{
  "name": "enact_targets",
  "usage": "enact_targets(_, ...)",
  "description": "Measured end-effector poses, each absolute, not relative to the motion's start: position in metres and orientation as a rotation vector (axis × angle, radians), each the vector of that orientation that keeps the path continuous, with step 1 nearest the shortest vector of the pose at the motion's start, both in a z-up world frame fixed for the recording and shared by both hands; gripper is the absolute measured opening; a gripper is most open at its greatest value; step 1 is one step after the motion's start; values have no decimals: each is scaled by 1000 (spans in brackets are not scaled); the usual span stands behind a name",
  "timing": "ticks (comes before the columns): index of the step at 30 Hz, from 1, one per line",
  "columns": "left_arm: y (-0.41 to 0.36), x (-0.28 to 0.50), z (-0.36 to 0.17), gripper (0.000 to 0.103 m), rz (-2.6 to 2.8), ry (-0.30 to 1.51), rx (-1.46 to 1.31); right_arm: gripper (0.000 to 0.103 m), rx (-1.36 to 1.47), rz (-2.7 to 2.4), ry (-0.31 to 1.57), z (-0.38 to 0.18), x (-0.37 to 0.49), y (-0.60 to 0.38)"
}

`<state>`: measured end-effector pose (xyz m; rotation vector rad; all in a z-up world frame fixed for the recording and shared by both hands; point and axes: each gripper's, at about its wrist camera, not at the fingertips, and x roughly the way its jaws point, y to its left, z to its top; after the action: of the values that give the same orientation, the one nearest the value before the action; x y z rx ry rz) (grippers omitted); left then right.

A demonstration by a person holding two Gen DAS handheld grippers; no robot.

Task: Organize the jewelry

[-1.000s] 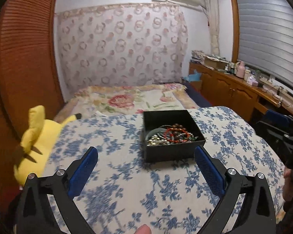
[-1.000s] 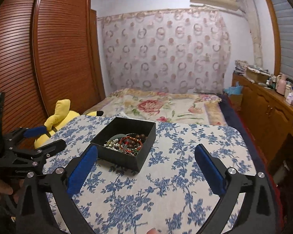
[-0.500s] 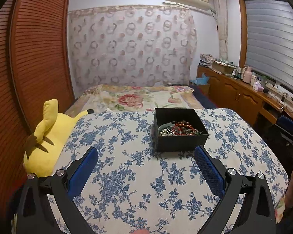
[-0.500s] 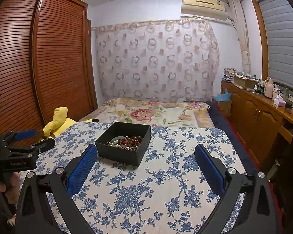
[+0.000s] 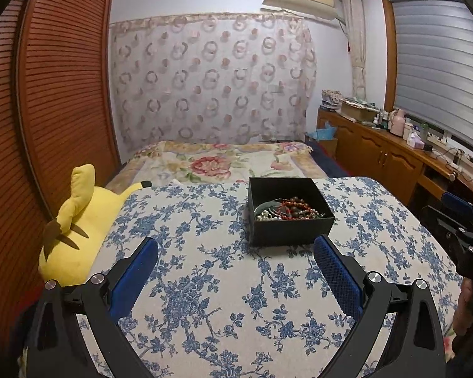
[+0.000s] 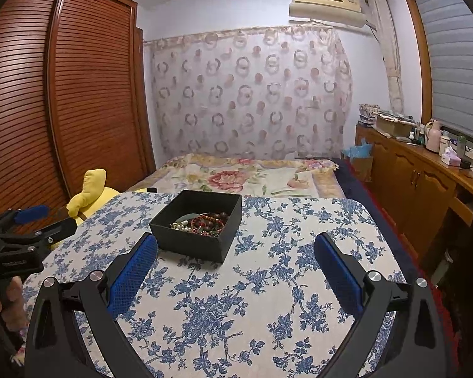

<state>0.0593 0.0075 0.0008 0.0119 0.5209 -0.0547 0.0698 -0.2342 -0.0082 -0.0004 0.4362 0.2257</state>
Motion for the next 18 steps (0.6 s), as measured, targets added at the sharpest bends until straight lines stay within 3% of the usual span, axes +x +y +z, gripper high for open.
enact_targets(18,6,55,5,95,-69,513,12,100,10,227,444,-11,72,-237)
